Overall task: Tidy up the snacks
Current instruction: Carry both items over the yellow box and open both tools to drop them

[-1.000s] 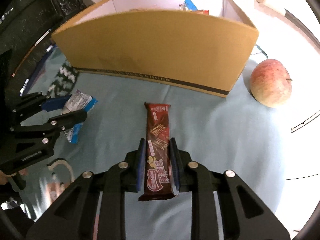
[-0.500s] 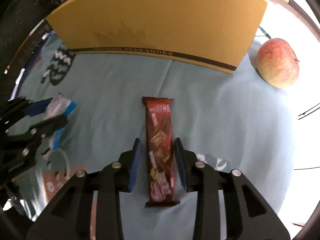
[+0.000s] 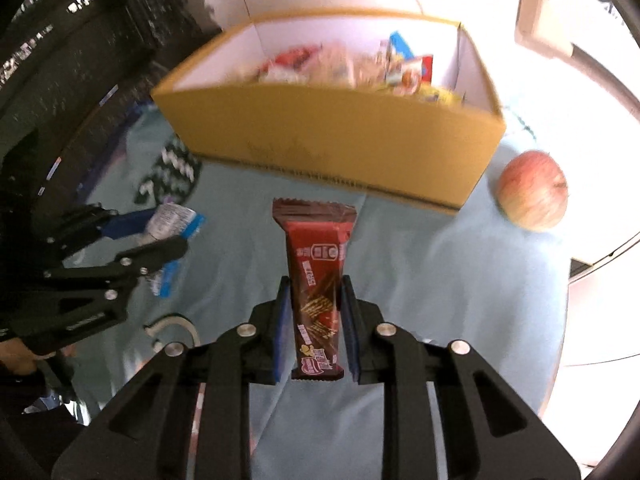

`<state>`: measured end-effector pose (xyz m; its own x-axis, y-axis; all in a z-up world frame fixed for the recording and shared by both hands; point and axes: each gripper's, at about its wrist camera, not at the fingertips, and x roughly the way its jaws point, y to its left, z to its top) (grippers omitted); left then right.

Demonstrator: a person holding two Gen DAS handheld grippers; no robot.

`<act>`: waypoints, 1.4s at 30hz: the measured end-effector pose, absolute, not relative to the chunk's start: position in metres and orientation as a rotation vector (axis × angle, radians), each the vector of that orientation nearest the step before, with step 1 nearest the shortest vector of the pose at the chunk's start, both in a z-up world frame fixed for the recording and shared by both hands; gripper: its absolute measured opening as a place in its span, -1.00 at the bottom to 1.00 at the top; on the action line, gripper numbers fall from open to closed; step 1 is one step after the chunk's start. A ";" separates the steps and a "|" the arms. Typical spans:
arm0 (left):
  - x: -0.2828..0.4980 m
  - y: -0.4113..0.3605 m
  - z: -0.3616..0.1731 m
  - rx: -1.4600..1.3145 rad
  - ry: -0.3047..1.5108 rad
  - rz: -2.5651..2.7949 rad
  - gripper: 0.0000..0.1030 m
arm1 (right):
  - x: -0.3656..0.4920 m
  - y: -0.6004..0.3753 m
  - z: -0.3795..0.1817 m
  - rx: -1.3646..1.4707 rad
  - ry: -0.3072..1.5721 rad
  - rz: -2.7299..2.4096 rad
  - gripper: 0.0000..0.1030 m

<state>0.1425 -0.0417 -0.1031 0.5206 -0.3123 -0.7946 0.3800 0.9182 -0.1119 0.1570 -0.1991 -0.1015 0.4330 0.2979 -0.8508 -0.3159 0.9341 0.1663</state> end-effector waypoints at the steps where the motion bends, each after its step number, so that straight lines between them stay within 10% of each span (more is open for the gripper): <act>1: 0.142 -0.042 -0.097 0.077 0.923 -0.421 -0.24 | 0.156 -0.201 -0.096 -0.012 1.043 0.380 -0.54; 33: 0.250 -0.047 0.051 0.035 0.675 -0.330 -0.23 | 0.229 -0.217 0.064 0.063 0.727 0.376 -0.54; 36: 0.293 -0.056 0.048 0.057 0.711 -0.260 0.48 | 0.271 -0.208 0.066 0.057 0.762 0.381 -0.47; 37: 0.303 -0.056 0.041 0.053 0.742 -0.230 0.96 | 0.283 -0.206 0.062 0.053 0.774 0.350 -0.11; 38: 0.312 -0.055 0.034 0.050 0.775 -0.196 0.96 | 0.291 -0.207 0.059 0.049 0.771 0.306 0.21; 42: 0.309 -0.054 0.021 0.102 0.800 -0.151 0.96 | 0.283 -0.216 0.053 0.085 0.773 0.286 0.24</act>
<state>0.3091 -0.0535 0.0211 0.6869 -0.0964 -0.7203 0.1737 0.9842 0.0338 0.2834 -0.2159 0.0525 0.6797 0.2853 -0.6758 -0.2231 0.9580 0.1800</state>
